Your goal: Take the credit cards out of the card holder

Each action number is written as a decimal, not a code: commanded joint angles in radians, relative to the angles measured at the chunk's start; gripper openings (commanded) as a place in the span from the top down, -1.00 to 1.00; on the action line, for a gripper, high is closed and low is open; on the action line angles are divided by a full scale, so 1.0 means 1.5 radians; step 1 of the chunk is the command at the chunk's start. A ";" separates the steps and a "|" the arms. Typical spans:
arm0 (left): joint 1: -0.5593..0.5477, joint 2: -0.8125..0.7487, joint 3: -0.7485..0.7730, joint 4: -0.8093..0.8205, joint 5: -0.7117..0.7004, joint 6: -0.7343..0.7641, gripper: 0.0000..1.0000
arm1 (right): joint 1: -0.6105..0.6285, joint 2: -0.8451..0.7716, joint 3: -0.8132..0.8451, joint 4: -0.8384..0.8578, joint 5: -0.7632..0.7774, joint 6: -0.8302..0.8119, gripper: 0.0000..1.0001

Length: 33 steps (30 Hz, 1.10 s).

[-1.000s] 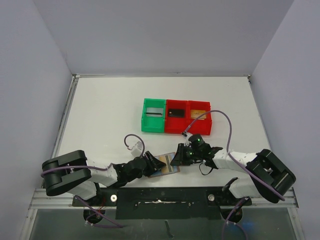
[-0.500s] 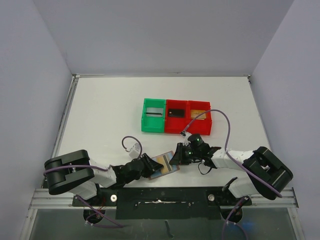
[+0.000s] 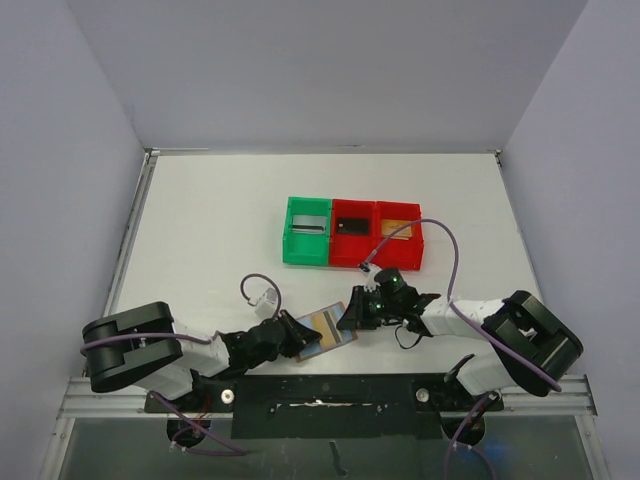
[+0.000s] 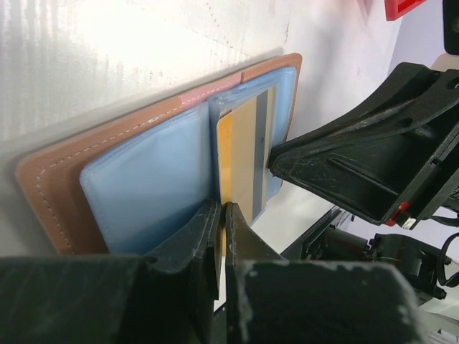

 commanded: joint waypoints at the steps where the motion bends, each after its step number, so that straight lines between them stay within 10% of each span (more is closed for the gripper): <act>1: -0.003 -0.042 -0.019 -0.062 -0.021 -0.008 1.00 | 0.010 0.020 -0.009 -0.046 0.018 -0.005 0.73; 15: -0.003 -0.201 -0.041 -0.259 -0.019 0.023 1.00 | -0.003 -0.001 0.024 -0.068 0.004 -0.036 0.72; 33: -0.004 -0.198 -0.028 -0.258 -0.006 0.047 1.00 | 0.095 0.078 0.151 -0.108 0.088 -0.033 0.49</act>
